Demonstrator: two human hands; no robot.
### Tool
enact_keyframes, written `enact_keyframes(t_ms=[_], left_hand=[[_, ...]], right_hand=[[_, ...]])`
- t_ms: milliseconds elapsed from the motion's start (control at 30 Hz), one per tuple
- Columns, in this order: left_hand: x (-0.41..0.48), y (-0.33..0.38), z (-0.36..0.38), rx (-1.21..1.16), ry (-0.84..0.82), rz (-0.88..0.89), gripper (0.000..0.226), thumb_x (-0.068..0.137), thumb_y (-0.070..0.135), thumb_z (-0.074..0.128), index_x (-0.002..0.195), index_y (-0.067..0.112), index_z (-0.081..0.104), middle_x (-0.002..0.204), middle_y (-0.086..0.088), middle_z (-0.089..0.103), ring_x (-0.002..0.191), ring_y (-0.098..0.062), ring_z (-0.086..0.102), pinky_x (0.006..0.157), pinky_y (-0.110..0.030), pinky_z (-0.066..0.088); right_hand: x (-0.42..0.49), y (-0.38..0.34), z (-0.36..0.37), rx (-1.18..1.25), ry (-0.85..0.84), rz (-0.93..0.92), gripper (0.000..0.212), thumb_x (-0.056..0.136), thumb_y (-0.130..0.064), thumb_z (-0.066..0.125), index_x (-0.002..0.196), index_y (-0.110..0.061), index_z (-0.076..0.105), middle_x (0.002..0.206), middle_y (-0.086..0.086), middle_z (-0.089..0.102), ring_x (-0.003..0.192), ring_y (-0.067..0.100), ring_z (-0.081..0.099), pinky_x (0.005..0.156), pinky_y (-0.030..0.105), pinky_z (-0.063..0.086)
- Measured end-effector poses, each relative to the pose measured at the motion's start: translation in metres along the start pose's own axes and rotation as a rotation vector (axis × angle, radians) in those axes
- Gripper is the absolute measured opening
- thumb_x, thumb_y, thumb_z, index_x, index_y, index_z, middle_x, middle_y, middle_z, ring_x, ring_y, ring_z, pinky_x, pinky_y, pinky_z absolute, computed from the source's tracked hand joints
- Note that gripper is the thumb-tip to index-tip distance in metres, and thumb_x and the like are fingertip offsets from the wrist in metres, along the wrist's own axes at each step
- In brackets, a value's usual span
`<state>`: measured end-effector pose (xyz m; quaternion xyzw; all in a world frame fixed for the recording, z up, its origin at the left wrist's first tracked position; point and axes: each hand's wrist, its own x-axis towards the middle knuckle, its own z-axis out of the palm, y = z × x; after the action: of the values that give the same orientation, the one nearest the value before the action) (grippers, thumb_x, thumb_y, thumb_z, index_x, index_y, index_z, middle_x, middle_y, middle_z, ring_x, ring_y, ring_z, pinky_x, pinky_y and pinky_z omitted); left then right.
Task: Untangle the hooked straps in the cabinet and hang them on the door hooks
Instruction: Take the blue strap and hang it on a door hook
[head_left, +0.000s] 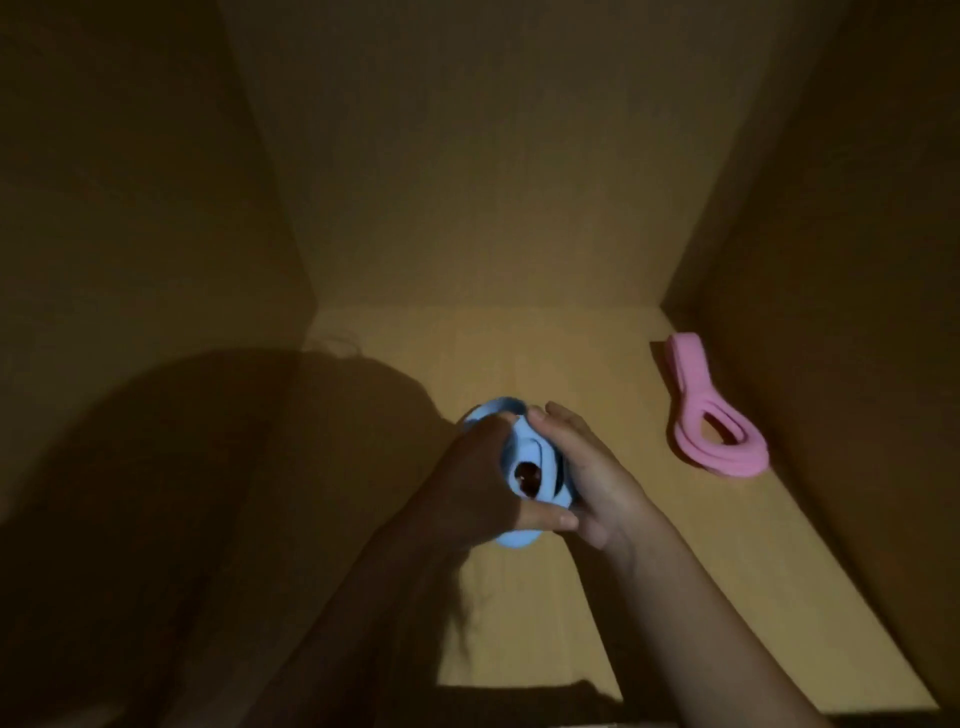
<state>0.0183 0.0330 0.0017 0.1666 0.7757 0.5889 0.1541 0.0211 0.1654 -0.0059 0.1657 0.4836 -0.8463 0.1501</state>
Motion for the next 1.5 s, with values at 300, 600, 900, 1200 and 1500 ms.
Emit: enact_keyframes(t_ms=[300,600,900,1200,1500], left_hand=[[-0.013,-0.002,0.055,-0.124,-0.185,0.072,0.027,0.07,0.044,0.067,0.072,0.017,0.063,0.063,0.003,0.061,0.061,-0.007,0.055,0.058,-0.018,0.043],[-0.025,0.029,0.138,-0.677,-0.539,-0.431,0.03,0.076,0.028,0.051,0.096,0.01,0.065,0.083,-0.007,0.064,0.075,-0.018,0.06,0.074,-0.032,0.046],[-0.092,0.08,0.269,-0.642,-0.569,-0.398,0.033,0.086,0.02,0.052,0.109,-0.003,0.06,0.105,-0.025,0.065,0.095,-0.03,0.064,0.086,-0.046,0.05],[-0.19,0.127,0.404,-0.35,-0.742,-0.102,0.023,0.086,0.003,0.05,0.066,0.013,0.055,0.048,0.005,0.05,0.052,-0.011,0.051,0.06,-0.026,0.042],[-0.248,0.156,0.517,-0.105,-1.123,0.027,0.007,0.081,0.008,0.062,0.08,0.015,0.061,0.074,-0.006,0.061,0.066,-0.014,0.058,0.056,-0.022,0.047]], right_hand=[[-0.091,0.004,-0.045,-0.005,0.246,-0.372,0.053,0.072,0.017,0.058,0.117,-0.013,0.057,0.091,0.01,0.066,0.069,0.019,0.064,0.059,0.028,0.055],[-0.186,0.015,-0.076,0.047,0.205,-0.476,0.047,0.062,0.012,0.053,0.101,-0.013,0.062,0.077,0.008,0.067,0.053,0.014,0.06,0.049,0.021,0.05],[-0.319,0.037,-0.151,-0.097,0.576,-0.521,0.065,0.063,-0.001,0.064,0.12,-0.033,0.058,0.102,0.007,0.067,0.08,0.019,0.067,0.066,0.03,0.054],[-0.46,0.08,-0.235,-0.181,0.917,-0.67,0.024,0.085,-0.003,0.059,0.092,-0.023,0.068,0.093,-0.002,0.071,0.089,0.008,0.064,0.075,0.018,0.048],[-0.553,0.112,-0.3,-0.111,1.319,-0.712,0.022,0.083,-0.003,0.061,0.087,-0.024,0.064,0.092,-0.001,0.068,0.091,0.012,0.063,0.075,0.02,0.05]])
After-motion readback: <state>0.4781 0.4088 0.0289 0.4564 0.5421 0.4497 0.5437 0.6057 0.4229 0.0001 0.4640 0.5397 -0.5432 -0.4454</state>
